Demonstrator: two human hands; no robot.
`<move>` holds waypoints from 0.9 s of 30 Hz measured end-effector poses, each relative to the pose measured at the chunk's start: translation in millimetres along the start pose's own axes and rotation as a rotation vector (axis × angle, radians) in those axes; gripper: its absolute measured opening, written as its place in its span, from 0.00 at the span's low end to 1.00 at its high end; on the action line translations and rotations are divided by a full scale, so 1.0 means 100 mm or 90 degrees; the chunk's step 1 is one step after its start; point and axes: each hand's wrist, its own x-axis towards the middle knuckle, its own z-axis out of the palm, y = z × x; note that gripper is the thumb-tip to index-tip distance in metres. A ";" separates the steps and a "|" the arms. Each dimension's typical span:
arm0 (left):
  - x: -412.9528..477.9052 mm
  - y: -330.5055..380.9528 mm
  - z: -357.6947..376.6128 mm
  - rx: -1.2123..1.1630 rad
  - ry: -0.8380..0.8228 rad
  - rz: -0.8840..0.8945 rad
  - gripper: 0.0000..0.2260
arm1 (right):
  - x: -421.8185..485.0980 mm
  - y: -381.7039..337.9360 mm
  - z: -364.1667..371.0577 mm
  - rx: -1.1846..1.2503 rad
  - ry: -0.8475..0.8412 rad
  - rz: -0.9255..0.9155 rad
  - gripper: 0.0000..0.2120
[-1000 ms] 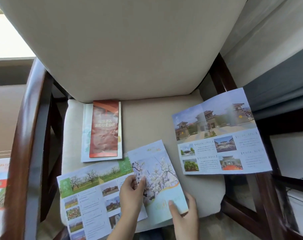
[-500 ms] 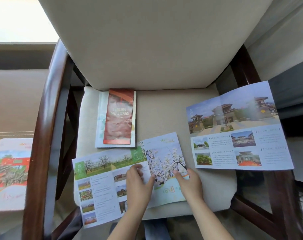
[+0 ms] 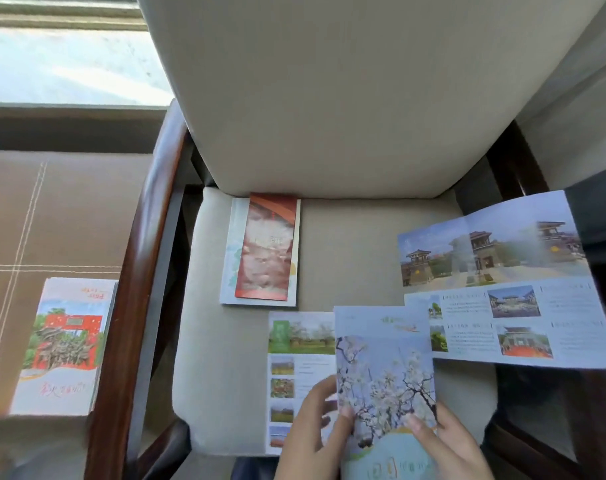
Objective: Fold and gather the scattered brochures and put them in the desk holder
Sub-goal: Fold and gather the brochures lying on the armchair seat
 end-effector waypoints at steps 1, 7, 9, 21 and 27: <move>-0.01 -0.02 0.02 -0.016 0.018 -0.028 0.12 | 0.01 0.04 0.05 -0.018 0.000 -0.001 0.14; 0.33 -0.31 0.06 0.139 0.157 -0.097 0.04 | 0.38 0.47 0.46 -0.355 0.207 -0.076 0.16; 0.43 -0.37 0.05 0.238 0.192 -0.097 0.05 | 0.48 0.51 0.55 -0.347 0.264 -0.119 0.22; 0.54 -0.24 -0.03 0.099 0.265 -0.094 0.09 | 0.79 0.34 0.71 -0.233 0.296 -0.071 0.07; 0.56 -0.16 -0.18 -0.020 0.198 0.015 0.04 | 0.61 0.13 0.82 -0.024 0.276 -0.118 0.08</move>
